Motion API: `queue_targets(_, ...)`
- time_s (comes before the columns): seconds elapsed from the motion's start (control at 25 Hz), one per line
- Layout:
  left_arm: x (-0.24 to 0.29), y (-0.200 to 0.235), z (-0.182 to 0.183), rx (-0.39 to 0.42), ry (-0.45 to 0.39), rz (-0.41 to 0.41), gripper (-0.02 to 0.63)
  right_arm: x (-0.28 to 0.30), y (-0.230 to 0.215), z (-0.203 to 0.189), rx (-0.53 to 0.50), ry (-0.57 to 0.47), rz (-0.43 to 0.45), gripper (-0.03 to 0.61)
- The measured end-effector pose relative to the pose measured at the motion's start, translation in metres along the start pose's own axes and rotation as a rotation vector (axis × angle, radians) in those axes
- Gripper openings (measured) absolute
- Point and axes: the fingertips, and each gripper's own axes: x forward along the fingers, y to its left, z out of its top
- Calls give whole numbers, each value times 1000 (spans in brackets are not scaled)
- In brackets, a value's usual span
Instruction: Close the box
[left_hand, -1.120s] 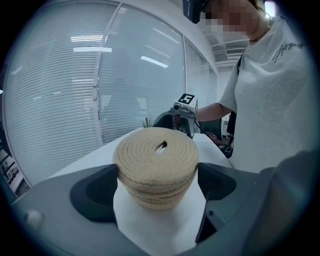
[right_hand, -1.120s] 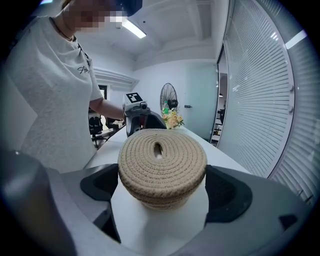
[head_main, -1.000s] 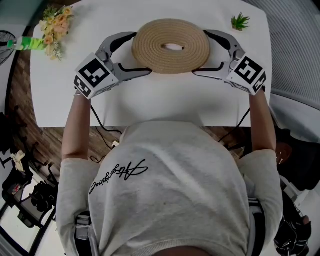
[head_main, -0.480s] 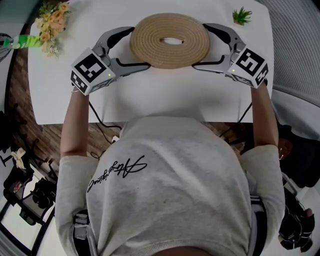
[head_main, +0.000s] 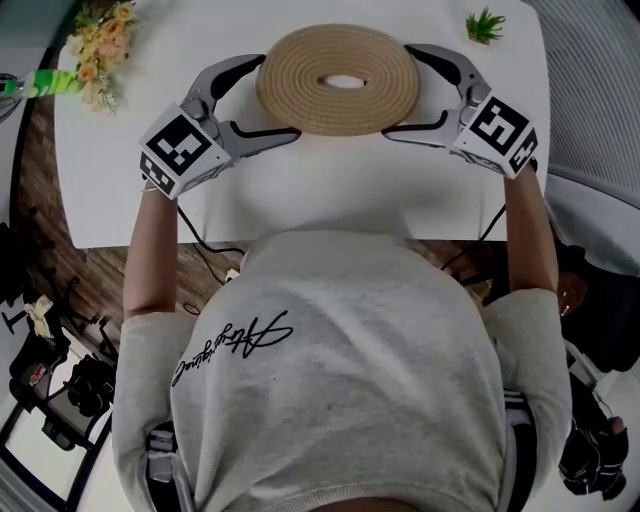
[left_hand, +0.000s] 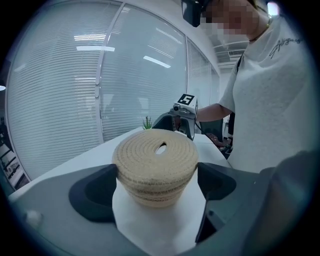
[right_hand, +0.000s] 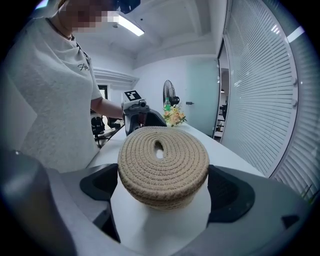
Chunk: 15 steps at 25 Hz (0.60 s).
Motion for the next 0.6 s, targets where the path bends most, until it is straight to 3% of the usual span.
queue_targets(0.16, 1, -6, -4, -18, -11, 7, 497, 2, 6, 3, 30, -49, -16, 571)
queue_targets(0.6, 3, -5, -1, 27, -55, 108, 506, 4, 5, 4, 64, -137, -95, 592)
